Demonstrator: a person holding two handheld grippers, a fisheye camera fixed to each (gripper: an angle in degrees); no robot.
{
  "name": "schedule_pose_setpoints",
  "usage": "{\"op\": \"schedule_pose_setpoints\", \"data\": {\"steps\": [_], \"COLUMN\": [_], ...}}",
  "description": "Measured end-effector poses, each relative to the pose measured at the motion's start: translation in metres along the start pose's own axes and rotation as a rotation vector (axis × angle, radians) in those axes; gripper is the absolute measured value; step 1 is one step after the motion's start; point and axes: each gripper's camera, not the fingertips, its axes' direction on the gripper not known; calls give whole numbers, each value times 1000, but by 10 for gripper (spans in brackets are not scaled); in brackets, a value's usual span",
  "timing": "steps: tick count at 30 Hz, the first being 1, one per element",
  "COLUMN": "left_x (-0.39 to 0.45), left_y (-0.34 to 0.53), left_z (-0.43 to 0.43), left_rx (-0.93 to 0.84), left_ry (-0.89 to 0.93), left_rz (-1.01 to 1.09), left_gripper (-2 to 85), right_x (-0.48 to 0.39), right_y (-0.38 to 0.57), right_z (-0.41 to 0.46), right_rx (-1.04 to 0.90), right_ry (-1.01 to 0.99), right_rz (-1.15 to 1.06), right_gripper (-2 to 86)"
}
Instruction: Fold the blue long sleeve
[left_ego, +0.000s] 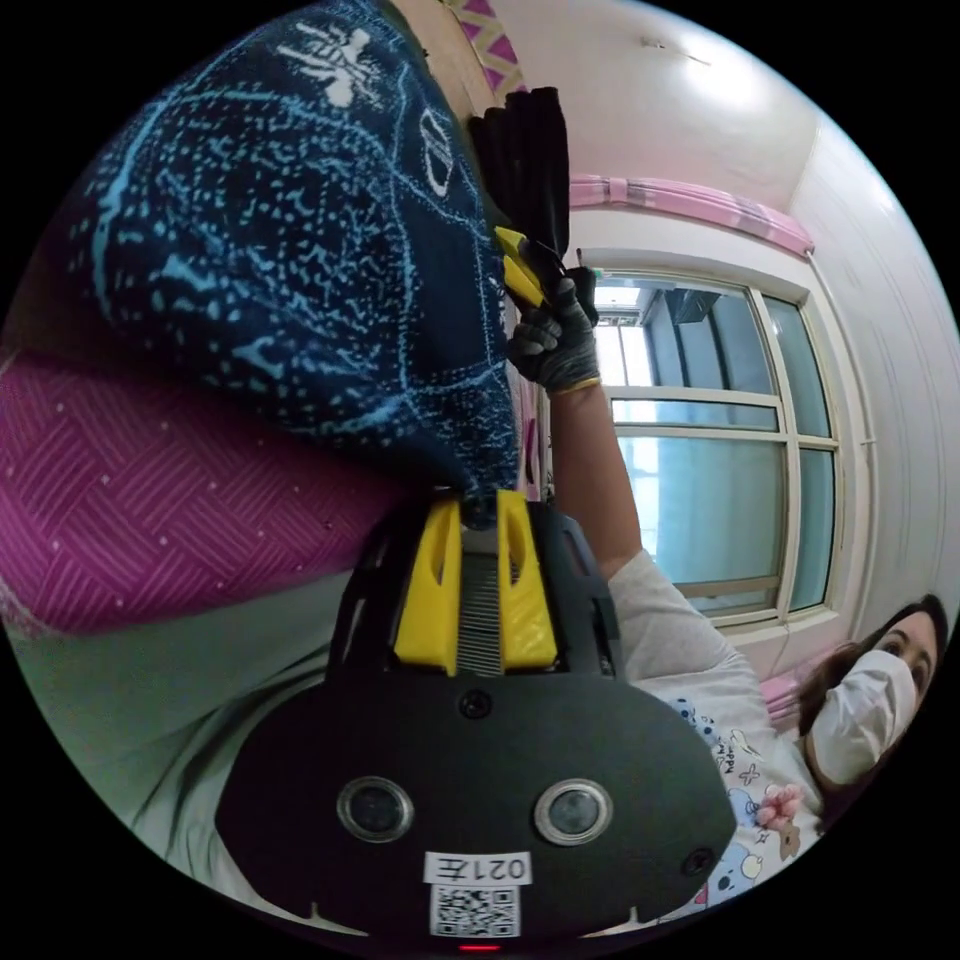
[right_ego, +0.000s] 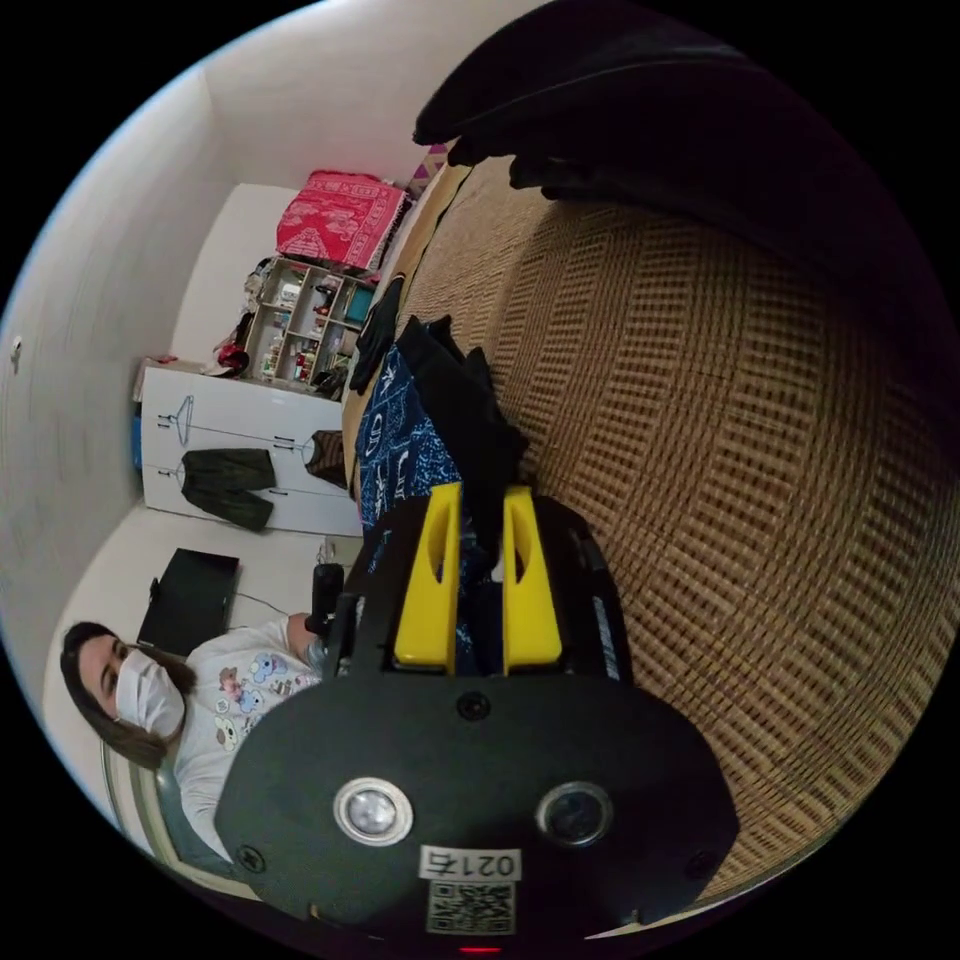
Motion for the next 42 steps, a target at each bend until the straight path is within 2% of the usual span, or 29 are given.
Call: {"op": "schedule_pose_setpoints", "data": {"steps": [6,9,13,19,21,23,27,29,31,35,37,40,42], "left_x": [19,42,60,9,-20,-30,6,36,49,33,23,20,24], "left_y": [2,0,-6,-18,-18,1,9,-9,-28,-65,-66,-58,-49], "left_z": [-52,-108,-208,-318,-334,-351,-356,-344,-334,-320,-324,-336,-346], "left_rx": [31,126,327,652,690,783,792,729,675,559,550,585,639], "left_ry": [162,204,141,40,50,-17,-254,-439,-529,-721,-740,-704,-666], "left_rz": [135,221,281,76,-5,-9,163,286,336,235,214,172,189], "left_gripper": [-8,-9,-8,25,48,60,64,72,78,49,16,-2,0], "right_x": [-45,-91,-146,-179,-180,-191,-228,-247,-262,-265,-248,-235,-221], "right_y": [-16,-47,-108,-209,-221,-213,-161,-132,-103,-41,-26,-22,-26], "right_z": [-21,-13,33,160,192,200,203,210,227,284,300,269,215], "right_rx": [40,27,7,-44,-60,-66,-108,-148,-205,-325,-347,-261,-60], "right_ry": [-65,-55,-43,81,255,359,329,279,283,419,515,474,443], "right_rz": [-62,-109,-139,-105,-105,-190,-443,-571,-673,-865,-863,-785,-669], "right_gripper": [11,11,17,87,112,112,85,74,66,62,63,60,64]}}
